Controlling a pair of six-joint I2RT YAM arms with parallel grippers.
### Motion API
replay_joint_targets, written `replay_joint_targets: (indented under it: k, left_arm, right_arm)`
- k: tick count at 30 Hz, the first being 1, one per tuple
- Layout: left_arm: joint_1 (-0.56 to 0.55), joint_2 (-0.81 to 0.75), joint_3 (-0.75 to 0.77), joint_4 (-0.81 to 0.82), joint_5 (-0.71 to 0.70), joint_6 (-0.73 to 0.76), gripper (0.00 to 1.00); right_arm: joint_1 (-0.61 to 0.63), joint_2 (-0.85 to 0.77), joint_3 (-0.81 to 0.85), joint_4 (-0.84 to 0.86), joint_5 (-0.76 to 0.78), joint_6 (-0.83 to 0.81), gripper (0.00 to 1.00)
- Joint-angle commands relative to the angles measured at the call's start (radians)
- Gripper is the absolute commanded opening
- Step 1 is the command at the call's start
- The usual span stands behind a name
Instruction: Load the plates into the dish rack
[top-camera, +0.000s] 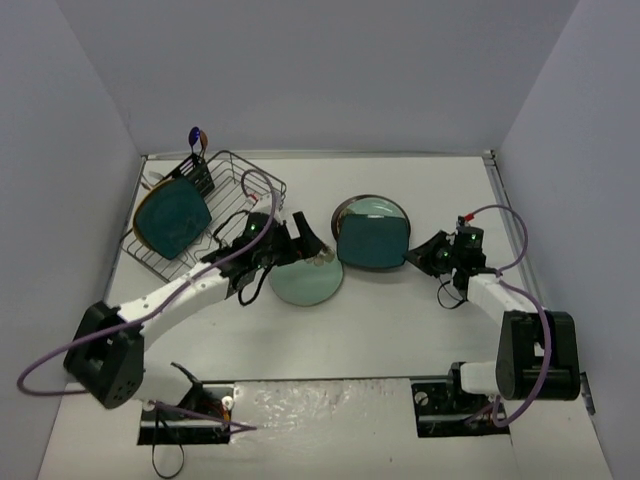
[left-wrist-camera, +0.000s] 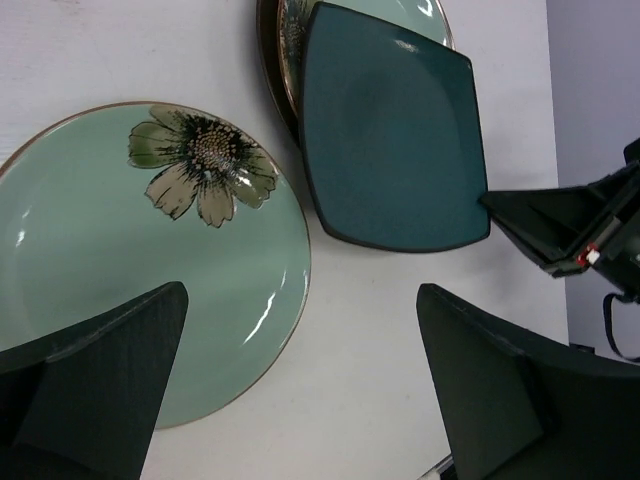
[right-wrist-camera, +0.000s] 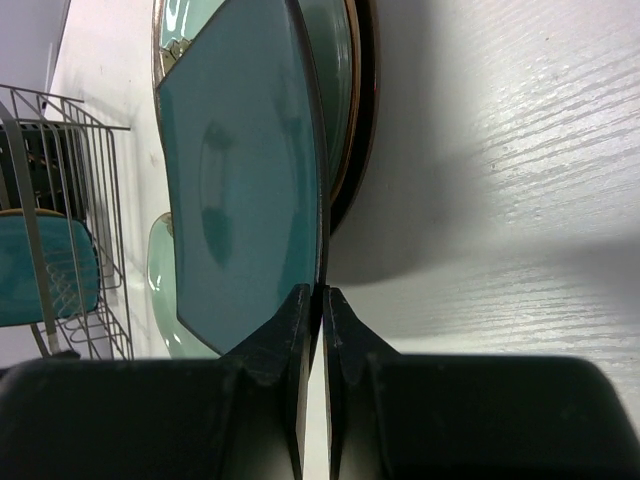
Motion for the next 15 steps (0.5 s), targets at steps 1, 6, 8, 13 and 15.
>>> replay_joint_targets:
  k: [1,6,8,13,15]
  left_arm:
    - [-0.017,0.144,0.123,0.195,0.015,-0.105,0.97]
    - [-0.028,0.317,0.228,0.219,0.068,-0.165,0.93]
    - [-0.036,0.366,0.265,0.224,0.074,-0.194,0.90]
    - [-0.052,0.464,0.344,0.195,0.082,-0.218,0.85]
    - [-0.055,0.505,0.369,0.195,0.092,-0.230,0.83]
  right_arm:
    - [0.010,-0.031,-0.004,0.066,-0.104,-0.043,0.00]
    - [0.010,-0.013,-0.029,0.102,-0.139,-0.049,0.00]
    - [0.010,-0.006,-0.037,0.114,-0.147,-0.052,0.00]
    - [0.010,0.002,-0.036,0.123,-0.158,-0.058,0.00]
    - [0.010,0.005,-0.034,0.125,-0.160,-0.061,0.00]
